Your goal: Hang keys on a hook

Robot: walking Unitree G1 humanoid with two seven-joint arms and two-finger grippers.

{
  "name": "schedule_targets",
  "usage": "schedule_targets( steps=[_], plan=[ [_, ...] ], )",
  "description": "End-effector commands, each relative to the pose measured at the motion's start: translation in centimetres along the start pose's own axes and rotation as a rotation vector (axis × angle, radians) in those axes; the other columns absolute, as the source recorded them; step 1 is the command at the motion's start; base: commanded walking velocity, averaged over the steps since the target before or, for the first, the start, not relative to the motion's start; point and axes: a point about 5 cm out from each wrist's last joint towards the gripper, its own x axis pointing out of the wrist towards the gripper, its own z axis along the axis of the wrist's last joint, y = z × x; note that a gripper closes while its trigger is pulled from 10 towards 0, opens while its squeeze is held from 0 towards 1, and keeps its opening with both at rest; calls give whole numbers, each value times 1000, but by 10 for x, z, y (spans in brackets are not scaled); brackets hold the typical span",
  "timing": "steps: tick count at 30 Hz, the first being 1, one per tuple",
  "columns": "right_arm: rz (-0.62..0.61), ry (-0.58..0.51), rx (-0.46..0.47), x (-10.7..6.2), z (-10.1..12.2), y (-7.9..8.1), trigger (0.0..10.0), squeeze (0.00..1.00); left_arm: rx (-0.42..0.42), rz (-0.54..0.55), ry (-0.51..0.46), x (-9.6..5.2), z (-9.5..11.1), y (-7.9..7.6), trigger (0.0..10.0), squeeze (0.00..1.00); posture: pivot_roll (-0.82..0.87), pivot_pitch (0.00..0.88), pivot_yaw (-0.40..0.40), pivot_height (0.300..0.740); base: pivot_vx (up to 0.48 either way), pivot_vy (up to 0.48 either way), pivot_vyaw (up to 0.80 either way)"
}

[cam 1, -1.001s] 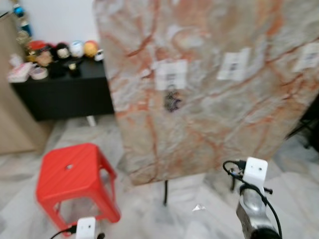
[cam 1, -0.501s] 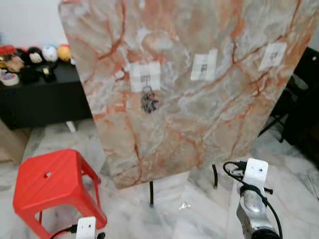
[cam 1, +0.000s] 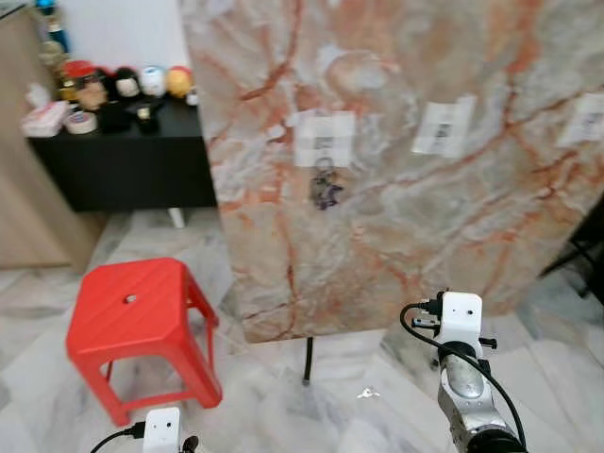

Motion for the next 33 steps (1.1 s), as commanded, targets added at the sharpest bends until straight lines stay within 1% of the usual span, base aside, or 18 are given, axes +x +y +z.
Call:
schedule_targets(
  steps=[1,15,21,33],
  plan=[
    [-11,-23,23,2,5,-2,10000,0,-12,2,23,-1,-5,-1,10000,0,11,0,-42,740,0,0,0],
    [7,-28,3,3,6,-1,10000,0,-12,3,21,-1,-4,-1,10000,0,10,0,-42,740,0,0,0],
    [18,-39,3,3,8,1,10000,0,-10,-2,24,-1,-4,-2,10000,0,9,0,-42,740,0,0,719],
    [18,-41,14,6,11,-1,10000,0,-13,-9,17,0,-2,-3,10000,0,6,0,-41,740,0,0,0]
  ],
)
